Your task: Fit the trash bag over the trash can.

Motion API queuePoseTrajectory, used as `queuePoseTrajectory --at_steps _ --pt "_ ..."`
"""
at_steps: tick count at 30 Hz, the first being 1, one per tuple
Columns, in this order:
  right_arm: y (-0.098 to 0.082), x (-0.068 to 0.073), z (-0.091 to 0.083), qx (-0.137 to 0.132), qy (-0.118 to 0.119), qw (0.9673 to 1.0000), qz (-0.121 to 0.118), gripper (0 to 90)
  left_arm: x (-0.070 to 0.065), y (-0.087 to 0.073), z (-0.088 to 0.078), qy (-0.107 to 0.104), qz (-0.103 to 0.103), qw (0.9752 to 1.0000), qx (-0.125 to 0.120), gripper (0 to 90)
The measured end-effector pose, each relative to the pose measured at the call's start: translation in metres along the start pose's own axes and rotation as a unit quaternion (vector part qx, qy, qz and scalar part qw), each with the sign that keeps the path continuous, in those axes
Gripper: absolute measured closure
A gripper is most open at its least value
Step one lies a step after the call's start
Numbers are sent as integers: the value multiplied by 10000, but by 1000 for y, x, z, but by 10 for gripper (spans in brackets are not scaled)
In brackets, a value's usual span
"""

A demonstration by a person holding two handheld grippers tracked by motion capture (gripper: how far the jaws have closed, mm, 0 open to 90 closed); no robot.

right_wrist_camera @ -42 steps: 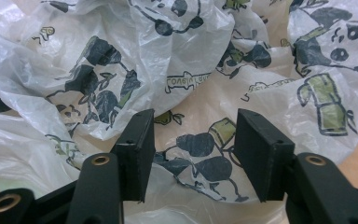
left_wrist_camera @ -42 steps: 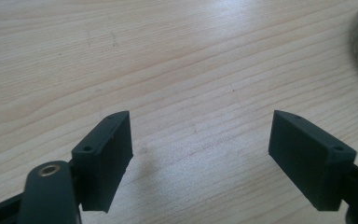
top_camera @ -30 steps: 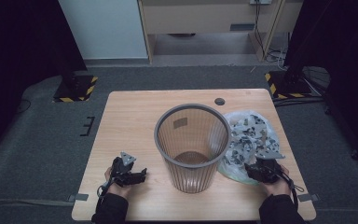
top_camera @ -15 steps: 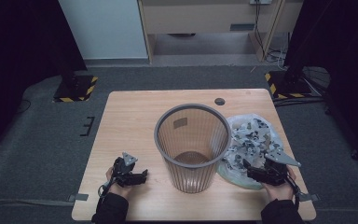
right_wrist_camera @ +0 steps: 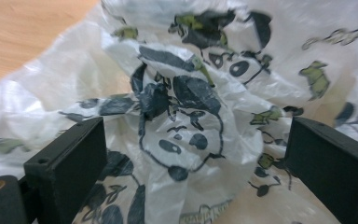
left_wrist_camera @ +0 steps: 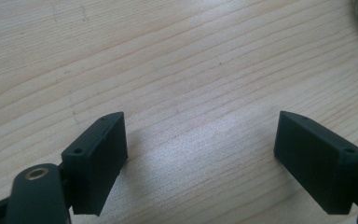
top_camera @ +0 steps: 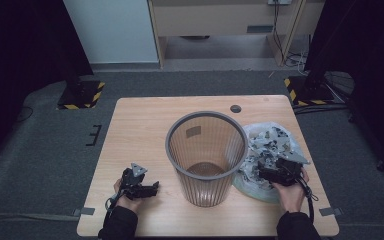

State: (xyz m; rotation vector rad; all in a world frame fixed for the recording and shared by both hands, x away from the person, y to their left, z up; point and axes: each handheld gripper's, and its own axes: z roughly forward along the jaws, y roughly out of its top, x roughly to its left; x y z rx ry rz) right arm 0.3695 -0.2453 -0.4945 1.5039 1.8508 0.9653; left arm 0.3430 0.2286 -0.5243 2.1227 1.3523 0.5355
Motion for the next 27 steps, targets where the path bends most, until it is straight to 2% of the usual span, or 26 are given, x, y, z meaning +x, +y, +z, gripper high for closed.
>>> queuePoseTrajectory --at_steps 6,11,15,18,21,23,27 --pt "-1 7 16 318 -18 9993 -220 95 0 -1 0 -23 -29 10000 -12 157" --pt "-7 6 23 607 -137 9978 -250 203 0 0 1 -38 -35 10000 -15 150" --pt "-10 4 27 747 -173 9964 -368 352 0 1 2 -34 -1 10000 -8 147" --pt "-10 3 28 750 -127 9966 -321 492 -1 0 1 -41 18 10000 -16 147" --pt "-11 3 29 730 -90 9967 -350 642 0 0 2 -64 0 10000 -10 146" --pt "-11 3 29 713 -91 9970 -299 773 0 0 2 -77 -14 10000 -7 143" --pt "-8 4 25 524 -151 9981 -273 855 -1 1 2 -57 14 10000 -6 144"
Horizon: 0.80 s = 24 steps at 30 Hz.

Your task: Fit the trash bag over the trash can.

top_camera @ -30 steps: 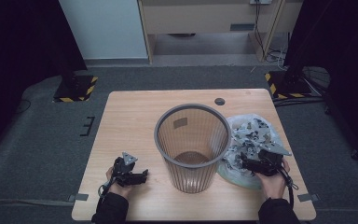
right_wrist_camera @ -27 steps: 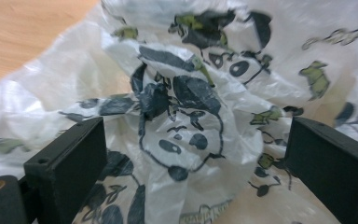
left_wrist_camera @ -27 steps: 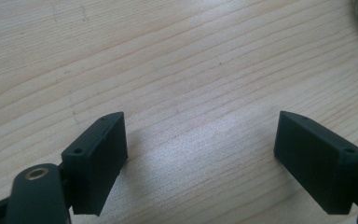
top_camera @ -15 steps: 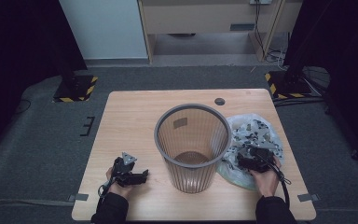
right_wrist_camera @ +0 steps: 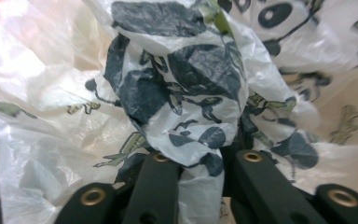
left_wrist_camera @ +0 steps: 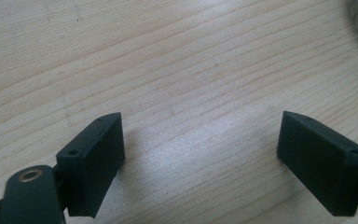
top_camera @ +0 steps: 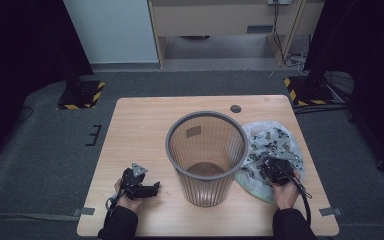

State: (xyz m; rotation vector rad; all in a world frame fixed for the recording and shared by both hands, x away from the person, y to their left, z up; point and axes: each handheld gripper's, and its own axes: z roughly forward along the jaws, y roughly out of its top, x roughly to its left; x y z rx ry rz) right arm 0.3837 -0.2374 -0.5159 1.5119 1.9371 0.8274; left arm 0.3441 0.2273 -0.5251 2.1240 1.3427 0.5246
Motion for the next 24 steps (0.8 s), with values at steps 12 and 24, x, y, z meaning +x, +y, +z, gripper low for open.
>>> queuePoseTrajectory --at_steps 12,24 --pt "25 -4 -42 -1011 -113 9948 76 870 0 0 0 -9 -1 10000 -2 143" --pt "58 -15 -99 -2010 -244 9793 74 864 0 0 0 -6 0 10000 -6 142"
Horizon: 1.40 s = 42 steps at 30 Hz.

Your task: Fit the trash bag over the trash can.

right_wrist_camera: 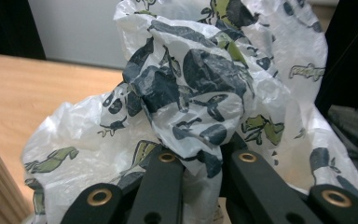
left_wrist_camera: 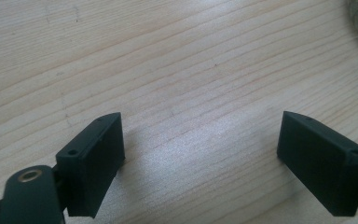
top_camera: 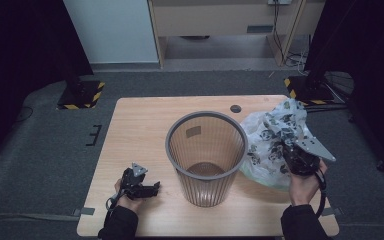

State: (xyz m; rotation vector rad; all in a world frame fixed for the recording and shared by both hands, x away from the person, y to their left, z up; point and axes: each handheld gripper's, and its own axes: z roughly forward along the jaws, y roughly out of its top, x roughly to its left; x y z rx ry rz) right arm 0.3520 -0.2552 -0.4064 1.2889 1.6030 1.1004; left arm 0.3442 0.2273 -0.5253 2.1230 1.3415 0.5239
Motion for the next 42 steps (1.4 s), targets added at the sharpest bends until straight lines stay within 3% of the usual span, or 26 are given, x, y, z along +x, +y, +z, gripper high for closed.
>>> queuePoseTrajectory --at_steps 9,19,32,38,42 --pt "49 -1 -33 -674 -136 9975 -184 857 0 0 0 0 -3 10000 -5 142" --pt "89 1 -66 -1293 -345 9906 -284 849 0 0 0 0 -8 10000 -9 142" --pt "126 9 -108 -1894 -265 9812 -249 849 0 0 0 1 -9 10000 -9 142" --pt "135 22 -125 -2092 -220 9771 -332 845 0 0 0 1 -16 10000 -11 141" --pt "136 34 -130 -2124 -185 9762 -394 842 0 0 0 4 -8 10000 -10 140"
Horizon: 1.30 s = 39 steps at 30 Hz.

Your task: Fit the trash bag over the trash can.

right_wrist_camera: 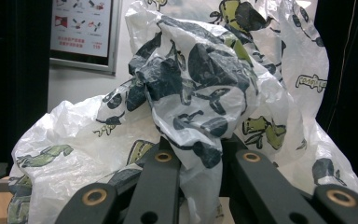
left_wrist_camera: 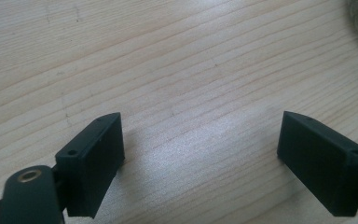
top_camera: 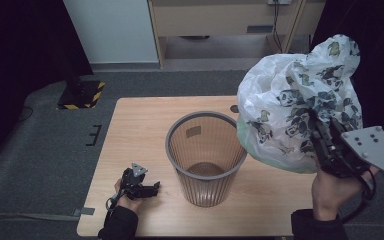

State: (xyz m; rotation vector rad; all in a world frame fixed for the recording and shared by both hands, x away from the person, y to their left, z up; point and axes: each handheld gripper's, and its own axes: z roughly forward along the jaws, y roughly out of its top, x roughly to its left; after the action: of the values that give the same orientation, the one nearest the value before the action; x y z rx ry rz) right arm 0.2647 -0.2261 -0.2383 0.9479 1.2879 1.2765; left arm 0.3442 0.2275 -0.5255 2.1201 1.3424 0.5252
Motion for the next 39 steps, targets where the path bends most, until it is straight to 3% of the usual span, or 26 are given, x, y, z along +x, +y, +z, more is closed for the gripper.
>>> queuePoseTrajectory --at_steps 14,25,39 --pt "0 53 -7 -96 441 9989 83 825 0 0 0 1 9 10000 0 140" --pt "0 93 5 -148 735 9971 131 830 0 0 0 -9 17 10000 12 141" --pt "5 138 12 -190 1275 9913 285 833 0 0 0 -34 15 10000 25 141"
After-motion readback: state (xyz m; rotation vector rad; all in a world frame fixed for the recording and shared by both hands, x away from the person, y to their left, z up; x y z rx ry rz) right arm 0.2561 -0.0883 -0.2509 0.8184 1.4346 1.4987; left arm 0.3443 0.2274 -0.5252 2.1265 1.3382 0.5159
